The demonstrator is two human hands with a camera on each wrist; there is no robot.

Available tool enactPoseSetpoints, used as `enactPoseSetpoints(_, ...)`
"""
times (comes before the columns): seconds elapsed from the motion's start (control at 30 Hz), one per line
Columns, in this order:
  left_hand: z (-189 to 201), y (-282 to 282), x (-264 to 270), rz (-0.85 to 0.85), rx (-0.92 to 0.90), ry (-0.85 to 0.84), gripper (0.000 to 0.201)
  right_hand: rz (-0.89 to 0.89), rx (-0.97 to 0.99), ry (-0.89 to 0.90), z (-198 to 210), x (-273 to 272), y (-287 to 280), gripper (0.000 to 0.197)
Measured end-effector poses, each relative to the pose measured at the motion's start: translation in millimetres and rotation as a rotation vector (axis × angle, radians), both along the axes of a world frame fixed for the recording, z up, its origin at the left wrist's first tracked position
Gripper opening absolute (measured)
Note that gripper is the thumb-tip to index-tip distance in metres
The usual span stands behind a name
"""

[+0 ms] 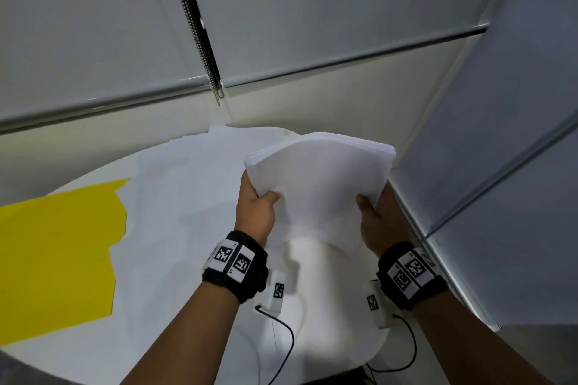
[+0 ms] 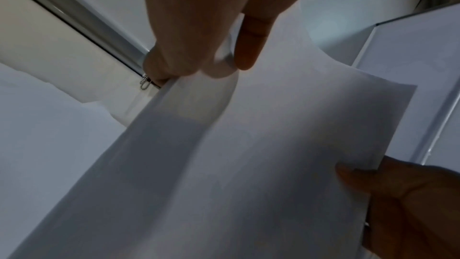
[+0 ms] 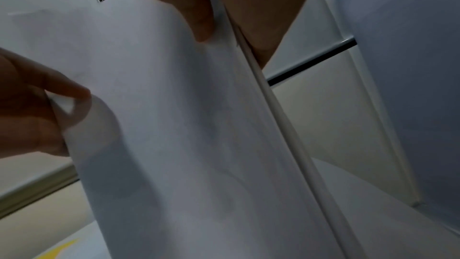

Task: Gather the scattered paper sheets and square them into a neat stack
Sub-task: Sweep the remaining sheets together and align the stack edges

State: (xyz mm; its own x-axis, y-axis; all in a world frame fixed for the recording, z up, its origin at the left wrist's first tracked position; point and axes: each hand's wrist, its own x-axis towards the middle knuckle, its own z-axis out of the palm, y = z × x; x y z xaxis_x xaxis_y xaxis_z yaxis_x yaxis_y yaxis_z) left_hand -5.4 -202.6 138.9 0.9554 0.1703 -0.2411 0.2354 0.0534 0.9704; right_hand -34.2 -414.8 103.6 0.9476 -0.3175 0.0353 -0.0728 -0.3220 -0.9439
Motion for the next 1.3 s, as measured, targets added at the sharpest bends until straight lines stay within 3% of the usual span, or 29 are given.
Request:
enactPoseSetpoints(0.17, 1, 1, 3, -0.017, 0.02, -0.056, 0.059, 0.026, 0.069, 0.002, 5, -5, -10, 0.066)
enactPoseSetpoints(0.37, -17, 3, 9, -0.021, 0.075, 0.011, 0.062, 0.064, 0.114, 0.091, -1, 2, -11, 0.071)
enactPoseSetpoints(0.57, -44, 2, 1, -0.004, 0.07, 0.088, 0.051, 0.004, 0.293, 0.144, -25, 0, -8, 0.048)
enactPoseSetpoints(0.67, -62, 2, -7, -0.002, 0.108, 0.125, 0.046, -0.021, 0.303, 0.26, -41, -6, -7, 0.037)
enactPoseSetpoints(0.83, -82, -1, -17, -0.089, 0.236, 0.216, 0.034, 0.079, 0.198, 0.467, -64, -5, -10, 0.046)
enactPoseSetpoints(0.97, -84, 13, -31, -0.229, 0.38, 0.17, 0.023, 0.054, 0.175, 0.396, -61, -1, -14, 0.049)
enactPoseSetpoints(1.07, -87, 30, -49, -0.24, 0.388, 0.146, 0.022, 0.136, 0.213, 0.412, -63, -7, -9, 0.036)
enactPoseSetpoints(1.17, -102, 57, -69, -0.236, 0.371, 0.207, 0.018, 0.219, 0.3, 0.418, -68, -19, 2, 0.06)
enactPoseSetpoints(1.27, -115, 81, -92, -0.195, 0.358, 0.287, 0.021, 0.258, 0.311, 0.491, -84, -32, 17, 0.025)
enactPoseSetpoints(1.3, -117, 89, -99, -0.175, 0.345, 0.306, 0.02, 0.25, 0.285, 0.529, -93, -36, 21, 0.023)
